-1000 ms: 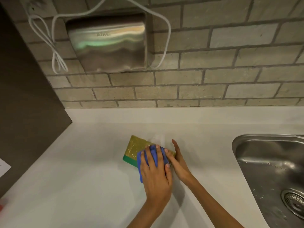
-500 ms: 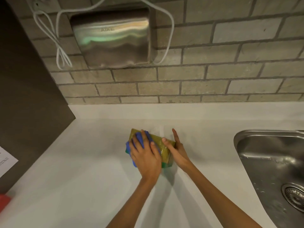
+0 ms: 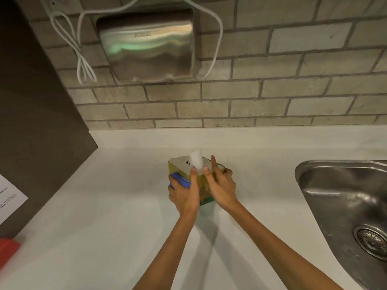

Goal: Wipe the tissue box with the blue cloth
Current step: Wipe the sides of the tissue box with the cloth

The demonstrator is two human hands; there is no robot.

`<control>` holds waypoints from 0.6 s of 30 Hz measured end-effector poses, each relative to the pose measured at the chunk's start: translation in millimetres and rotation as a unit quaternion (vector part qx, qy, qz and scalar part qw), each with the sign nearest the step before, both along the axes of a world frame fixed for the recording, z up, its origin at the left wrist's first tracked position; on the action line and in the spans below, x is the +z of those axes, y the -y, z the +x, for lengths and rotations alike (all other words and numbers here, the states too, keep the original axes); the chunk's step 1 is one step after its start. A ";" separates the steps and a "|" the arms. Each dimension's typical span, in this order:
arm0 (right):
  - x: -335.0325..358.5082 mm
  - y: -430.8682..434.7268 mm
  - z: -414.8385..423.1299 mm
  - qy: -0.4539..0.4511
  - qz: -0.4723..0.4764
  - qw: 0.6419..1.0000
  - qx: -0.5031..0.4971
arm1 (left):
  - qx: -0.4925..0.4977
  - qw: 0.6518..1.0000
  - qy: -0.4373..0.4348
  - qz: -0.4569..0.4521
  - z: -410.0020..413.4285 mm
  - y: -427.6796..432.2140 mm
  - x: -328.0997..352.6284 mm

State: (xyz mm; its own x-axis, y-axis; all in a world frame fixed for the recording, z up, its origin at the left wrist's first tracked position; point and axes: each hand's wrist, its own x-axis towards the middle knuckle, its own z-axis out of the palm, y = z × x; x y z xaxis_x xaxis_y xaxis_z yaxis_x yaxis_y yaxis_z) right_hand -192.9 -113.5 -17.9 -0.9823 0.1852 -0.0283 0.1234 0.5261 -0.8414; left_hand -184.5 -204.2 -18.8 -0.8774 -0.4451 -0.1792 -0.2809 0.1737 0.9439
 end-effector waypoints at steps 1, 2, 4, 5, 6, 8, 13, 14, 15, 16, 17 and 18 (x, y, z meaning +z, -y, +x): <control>-0.1 0.5 3.3 -0.008 0.013 1.000 0.000 | -0.007 0.999 0.015 0.035 0.2 2.1 -0.8; -0.5 0.9 7.4 -0.015 0.023 1.000 0.003 | -0.011 0.998 0.023 0.064 -0.1 4.6 -1.1; -3.6 2.0 17.5 -0.035 0.028 0.999 0.014 | 0.003 0.995 0.027 0.095 -2.7 10.4 -0.9; -6.1 3.2 23.1 -0.048 0.028 0.998 0.023 | 0.019 0.994 0.027 0.101 -3.3 13.0 -0.4; -8.8 4.7 28.7 -0.060 0.030 0.997 0.035 | 0.036 0.993 0.030 0.104 -3.7 15.1 -0.4; -13.2 8.9 38.8 -0.079 0.026 0.995 0.058 | 0.062 0.992 0.033 0.106 -3.8 16.7 -2.3; -23.2 16.0 58.8 -0.092 -0.038 0.991 0.085 | 0.092 0.988 0.018 0.119 -2.5 16.2 -7.1; -24.2 17.3 61.8 -0.095 -0.050 0.990 0.087 | 0.091 0.987 0.023 0.130 -1.2 15.7 -8.7; -25.1 18.4 64.1 -0.098 -0.059 0.989 0.089 | 0.090 0.985 0.029 0.145 0.5 15.3 -11.7; -26.4 19.3 65.7 -0.102 -0.066 0.989 0.090 | 0.092 0.981 0.035 0.165 2.4 14.7 -14.8; -28.0 20.0 67.3 -0.105 -0.072 0.988 0.091 | 0.097 0.977 0.041 0.185 4.0 14.7 -17.9; -29.9 20.5 68.9 -0.108 -0.077 0.987 0.094 | 0.103 0.974 0.044 0.198 4.4 15.4 -20.1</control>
State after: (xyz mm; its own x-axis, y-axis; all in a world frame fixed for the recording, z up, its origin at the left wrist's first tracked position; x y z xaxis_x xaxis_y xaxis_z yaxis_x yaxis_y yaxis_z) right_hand -124.0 -133.9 -47.8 -0.9851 0.0095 0.1719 -0.1549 0.3871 -0.9089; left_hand -180.1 -219.5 -38.9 -0.7508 -0.4904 -0.4425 -0.3538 -0.2671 0.8964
